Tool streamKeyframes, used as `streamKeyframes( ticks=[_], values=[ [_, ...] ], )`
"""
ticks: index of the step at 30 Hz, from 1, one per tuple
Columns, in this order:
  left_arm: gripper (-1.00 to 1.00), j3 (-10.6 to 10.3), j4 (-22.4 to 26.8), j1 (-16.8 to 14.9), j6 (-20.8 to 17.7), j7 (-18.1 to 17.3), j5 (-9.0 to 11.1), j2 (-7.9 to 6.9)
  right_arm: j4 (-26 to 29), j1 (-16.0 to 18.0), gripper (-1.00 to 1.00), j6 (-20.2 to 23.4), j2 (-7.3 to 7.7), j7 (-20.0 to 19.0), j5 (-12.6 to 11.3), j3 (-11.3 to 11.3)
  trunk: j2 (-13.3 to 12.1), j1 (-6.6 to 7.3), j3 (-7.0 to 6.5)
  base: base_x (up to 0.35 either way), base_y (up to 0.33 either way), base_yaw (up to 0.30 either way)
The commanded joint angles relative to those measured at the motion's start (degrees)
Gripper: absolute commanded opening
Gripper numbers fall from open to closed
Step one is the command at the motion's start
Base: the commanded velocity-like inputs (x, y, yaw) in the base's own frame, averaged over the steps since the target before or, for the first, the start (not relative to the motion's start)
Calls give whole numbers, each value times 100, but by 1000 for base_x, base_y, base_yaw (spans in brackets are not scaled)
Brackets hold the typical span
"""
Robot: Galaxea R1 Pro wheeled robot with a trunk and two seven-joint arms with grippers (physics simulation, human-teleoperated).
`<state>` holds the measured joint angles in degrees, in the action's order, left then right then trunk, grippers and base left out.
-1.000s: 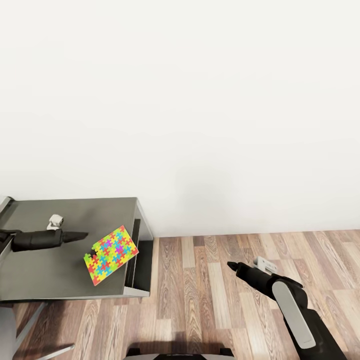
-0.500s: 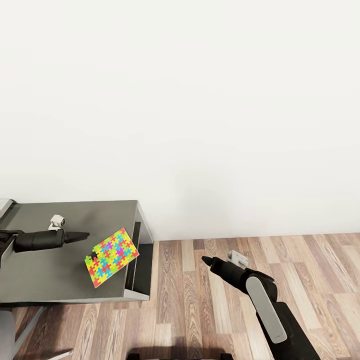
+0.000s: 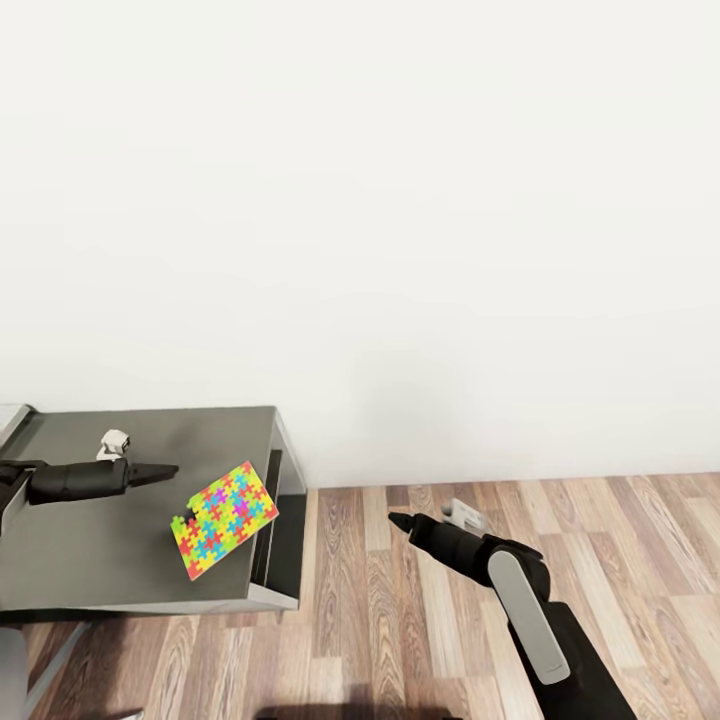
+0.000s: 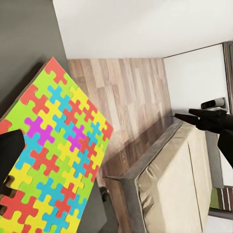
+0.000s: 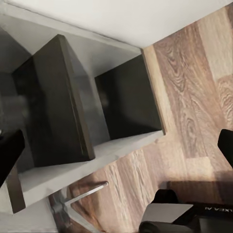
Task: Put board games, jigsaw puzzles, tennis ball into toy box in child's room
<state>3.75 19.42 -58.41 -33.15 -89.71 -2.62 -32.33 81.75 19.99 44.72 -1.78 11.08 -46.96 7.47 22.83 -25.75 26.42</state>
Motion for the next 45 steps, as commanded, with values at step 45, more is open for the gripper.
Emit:
streamKeyframes(
  ticks=[45],
  values=[
    [100, 12, 0, -4, -57, -29, -32, -26, 7, 5, 100, 455, -822, -712, -111, 976, 9, -4, -105, 0, 0, 0]
  ],
)
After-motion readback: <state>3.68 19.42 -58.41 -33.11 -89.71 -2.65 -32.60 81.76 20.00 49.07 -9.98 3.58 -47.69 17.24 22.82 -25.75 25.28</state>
